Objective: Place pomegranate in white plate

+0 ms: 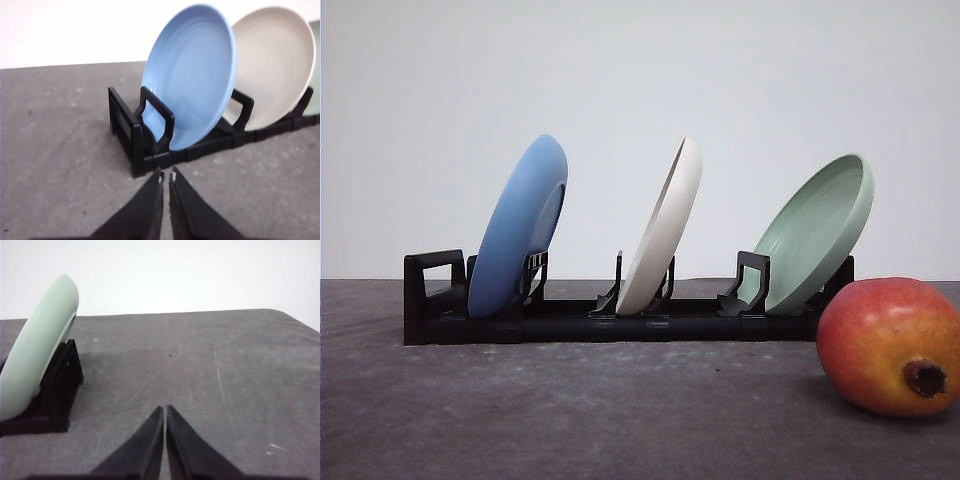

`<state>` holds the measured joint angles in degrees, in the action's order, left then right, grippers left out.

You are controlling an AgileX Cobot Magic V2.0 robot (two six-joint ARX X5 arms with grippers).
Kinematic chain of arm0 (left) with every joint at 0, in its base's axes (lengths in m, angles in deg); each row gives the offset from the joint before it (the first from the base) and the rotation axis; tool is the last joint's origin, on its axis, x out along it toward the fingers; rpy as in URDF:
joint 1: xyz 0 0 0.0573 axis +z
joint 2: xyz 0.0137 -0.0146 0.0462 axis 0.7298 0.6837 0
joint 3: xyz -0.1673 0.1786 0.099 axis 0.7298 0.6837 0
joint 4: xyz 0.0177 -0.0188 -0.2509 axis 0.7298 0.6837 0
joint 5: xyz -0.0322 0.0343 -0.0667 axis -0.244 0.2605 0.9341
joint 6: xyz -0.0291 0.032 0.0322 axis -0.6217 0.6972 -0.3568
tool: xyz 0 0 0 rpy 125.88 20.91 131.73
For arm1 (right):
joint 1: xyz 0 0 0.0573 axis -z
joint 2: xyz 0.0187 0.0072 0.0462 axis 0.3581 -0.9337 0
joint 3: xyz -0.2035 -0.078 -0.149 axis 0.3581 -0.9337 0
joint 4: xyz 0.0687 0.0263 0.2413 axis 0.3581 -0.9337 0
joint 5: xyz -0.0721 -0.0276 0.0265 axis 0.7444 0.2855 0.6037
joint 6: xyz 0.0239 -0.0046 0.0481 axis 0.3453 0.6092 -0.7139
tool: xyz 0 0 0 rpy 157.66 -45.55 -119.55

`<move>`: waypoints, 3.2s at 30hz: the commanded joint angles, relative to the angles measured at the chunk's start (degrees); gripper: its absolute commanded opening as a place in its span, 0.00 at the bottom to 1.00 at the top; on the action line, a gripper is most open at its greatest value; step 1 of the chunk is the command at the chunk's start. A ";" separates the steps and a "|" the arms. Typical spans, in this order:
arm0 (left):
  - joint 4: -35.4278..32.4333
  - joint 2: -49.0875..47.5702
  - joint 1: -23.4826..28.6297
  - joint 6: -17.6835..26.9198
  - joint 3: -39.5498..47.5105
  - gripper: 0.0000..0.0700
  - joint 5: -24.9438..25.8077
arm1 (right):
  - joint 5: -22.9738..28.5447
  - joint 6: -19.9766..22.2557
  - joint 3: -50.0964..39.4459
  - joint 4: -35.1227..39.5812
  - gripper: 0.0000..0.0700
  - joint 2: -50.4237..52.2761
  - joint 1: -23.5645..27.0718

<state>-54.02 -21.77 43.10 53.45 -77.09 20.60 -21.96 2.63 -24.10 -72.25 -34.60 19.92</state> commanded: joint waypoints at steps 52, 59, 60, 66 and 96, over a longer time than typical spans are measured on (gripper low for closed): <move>28.52 34.66 -0.55 -9.47 -45.88 0.00 18.86 | -28.70 -0.20 61.61 -44.08 0.00 -36.65 0.00; 31.70 39.88 -1.20 -2.97 -48.35 0.00 18.86 | -29.68 1.46 61.75 -43.83 0.00 -37.51 0.00; 31.41 40.01 -1.29 -2.98 -48.35 0.01 18.84 | -29.64 1.44 61.75 -43.65 0.00 -37.51 0.00; 30.00 40.52 -1.36 -3.02 -48.35 0.69 18.82 | -29.64 1.42 61.75 -43.65 0.50 -37.51 0.00; 21.95 85.61 -28.57 -6.12 -80.08 0.91 6.57 | -32.15 1.49 61.75 -43.65 0.93 -37.53 -1.76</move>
<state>-31.62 61.73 15.16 46.59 -154.91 27.92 -53.85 3.59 36.57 -116.44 -71.89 18.35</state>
